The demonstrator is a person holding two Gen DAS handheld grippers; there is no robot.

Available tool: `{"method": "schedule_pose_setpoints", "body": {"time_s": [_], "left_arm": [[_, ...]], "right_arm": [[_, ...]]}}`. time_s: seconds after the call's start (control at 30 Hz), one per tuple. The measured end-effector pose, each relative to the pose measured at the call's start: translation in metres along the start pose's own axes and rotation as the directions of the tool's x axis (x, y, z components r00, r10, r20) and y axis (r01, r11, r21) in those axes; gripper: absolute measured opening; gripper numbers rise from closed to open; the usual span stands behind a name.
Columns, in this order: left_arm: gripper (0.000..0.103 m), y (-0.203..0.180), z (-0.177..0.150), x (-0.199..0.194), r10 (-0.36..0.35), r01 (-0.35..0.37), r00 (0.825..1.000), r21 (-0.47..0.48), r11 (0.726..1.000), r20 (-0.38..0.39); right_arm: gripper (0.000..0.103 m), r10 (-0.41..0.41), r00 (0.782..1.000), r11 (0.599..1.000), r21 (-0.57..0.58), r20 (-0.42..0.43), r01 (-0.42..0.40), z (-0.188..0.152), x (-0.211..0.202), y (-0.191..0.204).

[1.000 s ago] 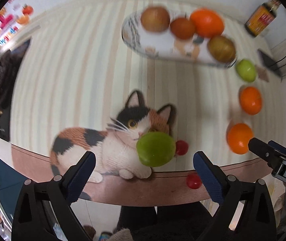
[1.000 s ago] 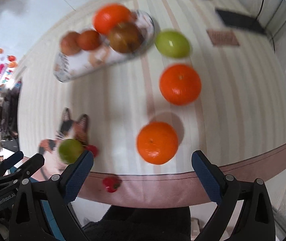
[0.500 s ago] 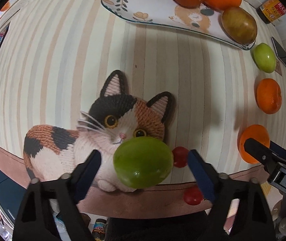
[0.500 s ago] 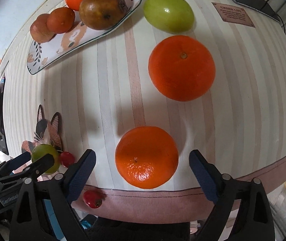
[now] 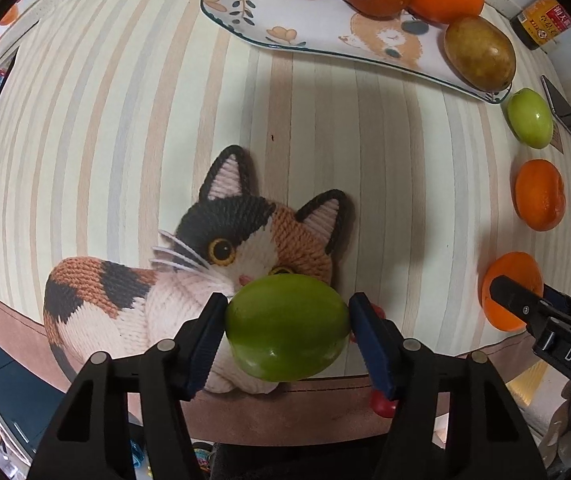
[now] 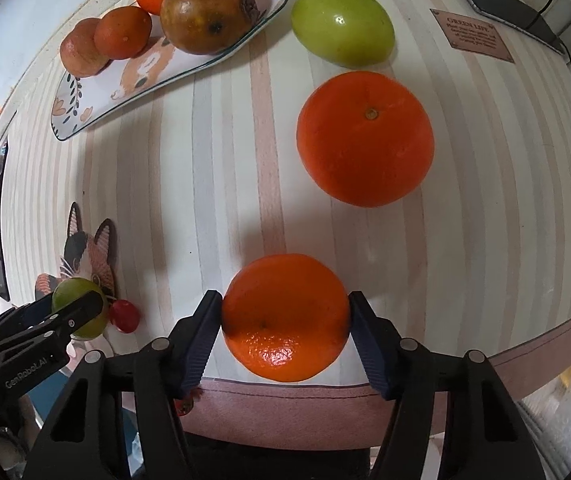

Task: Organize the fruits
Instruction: 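Close the left tool on the green apple while the right tool grasps the tangerine, then carry the green apple and tangerine onto the plate and open both tools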

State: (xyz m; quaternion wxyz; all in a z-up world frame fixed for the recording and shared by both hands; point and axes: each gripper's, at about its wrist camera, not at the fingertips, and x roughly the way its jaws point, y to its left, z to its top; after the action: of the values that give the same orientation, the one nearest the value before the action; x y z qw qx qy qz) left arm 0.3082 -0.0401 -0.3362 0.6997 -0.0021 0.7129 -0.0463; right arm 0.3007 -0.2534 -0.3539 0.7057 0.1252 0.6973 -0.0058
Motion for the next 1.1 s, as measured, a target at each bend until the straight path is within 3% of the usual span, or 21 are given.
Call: {"method": "schedule_pose_setpoints", "body": {"time_s": [0.3, 0.43, 0.57, 0.73, 0.83, 1.1], "left_arm": [[0.06, 0.016, 0.026, -0.056, -0.084, 0.087, 0.993, -0.03, 0.996, 0.084], [0.06, 0.023, 0.059, -0.094, -0.139, 0.146, 0.98, -0.043, 0.988, 0.141], [0.06, 0.036, 0.105, -0.111, -0.166, 0.181, 0.972, -0.078, 0.98, 0.167], [0.06, 0.05, 0.155, -0.095, -0.184, 0.201, 0.974, -0.133, 0.971, 0.129], [0.06, 0.052, 0.167, -0.077, -0.19, 0.201, 0.978, -0.157, 0.967, 0.084], [0.061, 0.044, 0.181, -0.048, -0.178, 0.176, 0.984, -0.148, 0.973, -0.004]], "right_arm": [[0.066, 0.089, 0.995, 0.996, -0.026, 0.049, -0.088, 0.012, -0.032, 0.014], [0.066, 0.158, 0.983, 0.987, -0.053, 0.095, -0.153, 0.037, -0.057, 0.036], [0.066, 0.179, 0.974, 0.982, -0.093, 0.139, -0.167, 0.072, -0.07, 0.072], [0.066, 0.159, 0.976, 0.982, -0.128, 0.149, -0.141, 0.122, -0.066, 0.103], [0.066, 0.134, 0.982, 0.982, -0.149, 0.134, -0.114, 0.146, -0.055, 0.118], [0.066, 0.104, 0.992, 0.981, -0.174, 0.076, -0.09, 0.162, -0.025, 0.131]]}}
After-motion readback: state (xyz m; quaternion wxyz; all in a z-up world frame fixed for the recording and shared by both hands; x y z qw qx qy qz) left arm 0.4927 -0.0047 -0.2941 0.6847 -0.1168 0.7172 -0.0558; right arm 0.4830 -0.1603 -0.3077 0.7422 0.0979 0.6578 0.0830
